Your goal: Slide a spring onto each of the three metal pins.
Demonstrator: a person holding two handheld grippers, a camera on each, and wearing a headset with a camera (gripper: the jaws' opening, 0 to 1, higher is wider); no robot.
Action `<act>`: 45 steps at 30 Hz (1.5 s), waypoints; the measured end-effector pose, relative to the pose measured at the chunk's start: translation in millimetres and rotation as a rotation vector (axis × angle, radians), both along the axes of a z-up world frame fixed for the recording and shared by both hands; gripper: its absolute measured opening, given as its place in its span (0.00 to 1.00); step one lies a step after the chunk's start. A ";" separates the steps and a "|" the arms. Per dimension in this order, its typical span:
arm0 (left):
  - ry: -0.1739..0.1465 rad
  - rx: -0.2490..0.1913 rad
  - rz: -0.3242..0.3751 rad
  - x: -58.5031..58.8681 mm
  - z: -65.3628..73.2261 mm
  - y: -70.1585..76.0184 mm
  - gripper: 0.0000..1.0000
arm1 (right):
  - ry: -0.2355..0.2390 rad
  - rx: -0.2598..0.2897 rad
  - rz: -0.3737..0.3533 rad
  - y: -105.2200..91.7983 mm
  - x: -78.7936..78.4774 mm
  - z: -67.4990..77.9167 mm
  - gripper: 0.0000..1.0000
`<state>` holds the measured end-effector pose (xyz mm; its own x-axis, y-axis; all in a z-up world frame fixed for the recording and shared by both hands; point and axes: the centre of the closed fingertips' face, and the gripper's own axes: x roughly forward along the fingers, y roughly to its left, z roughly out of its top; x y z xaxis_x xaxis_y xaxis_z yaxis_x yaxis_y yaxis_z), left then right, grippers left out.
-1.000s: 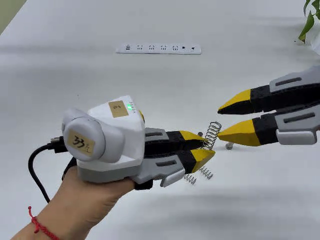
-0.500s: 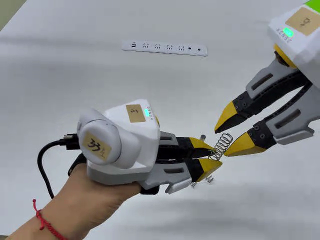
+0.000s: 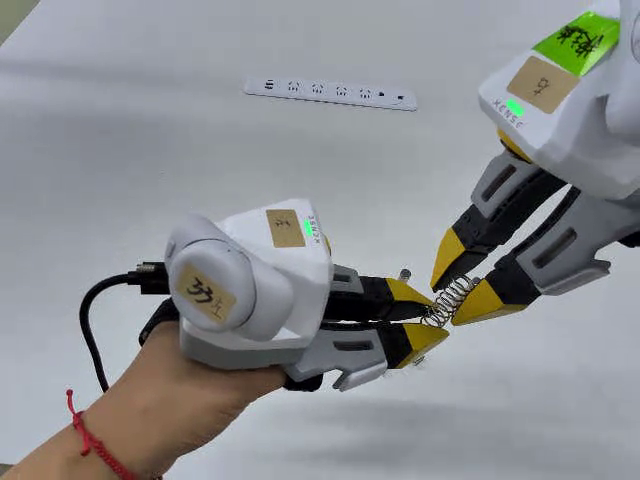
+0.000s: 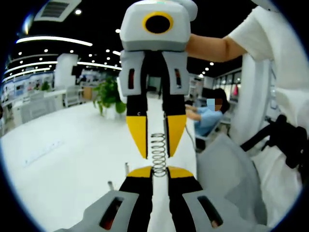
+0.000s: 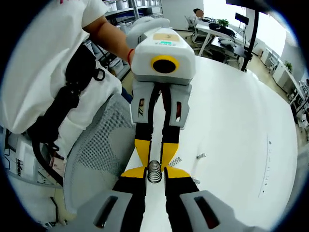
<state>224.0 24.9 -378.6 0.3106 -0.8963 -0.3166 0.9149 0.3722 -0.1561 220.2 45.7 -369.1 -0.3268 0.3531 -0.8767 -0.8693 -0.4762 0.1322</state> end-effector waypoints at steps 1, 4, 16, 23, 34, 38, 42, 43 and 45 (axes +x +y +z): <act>0.000 0.002 -0.002 -0.4 -0.2 -0.1 0.10 | -0.001 -0.004 0.007 -0.7 -1.1 -0.3 0.15; -0.002 0.003 -0.003 -0.3 -0.5 0.5 0.10 | 0.007 -0.011 0.016 -3.8 -0.1 -0.8 0.14; -0.005 0.008 -0.009 -1.5 -1.8 0.2 0.10 | 0.000 -0.027 0.028 -7.4 0.0 -1.9 0.12; -0.008 0.011 -0.009 -1.9 -3.0 0.0 0.10 | -0.009 -0.031 0.028 -6.3 -0.7 -2.9 0.12; -0.010 0.002 -0.002 -2.3 -3.9 1.7 0.11 | -0.009 -0.035 0.019 -2.5 -3.9 -3.2 0.12; -0.006 -0.003 0.012 -1.1 -4.1 4.0 0.13 | -0.010 -0.036 0.018 0.2 -5.8 -2.5 0.12; -0.005 0.002 0.031 0.8 -5.7 8.3 0.18 | -0.014 -0.033 0.017 1.5 -5.9 -1.7 0.12; -0.004 0.001 0.034 0.8 -5.6 9.1 0.18 | -0.014 -0.032 0.015 1.8 -5.8 -1.3 0.12; 0.000 0.000 0.041 1.3 -5.9 12.0 0.19 | -0.018 -0.028 0.010 2.3 -4.8 -0.7 0.12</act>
<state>225.3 36.9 -384.5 0.3474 -0.8825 -0.3169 0.8986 0.4099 -0.1563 215.5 48.0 -369.9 -0.3140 0.3256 -0.8919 -0.8670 -0.4812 0.1295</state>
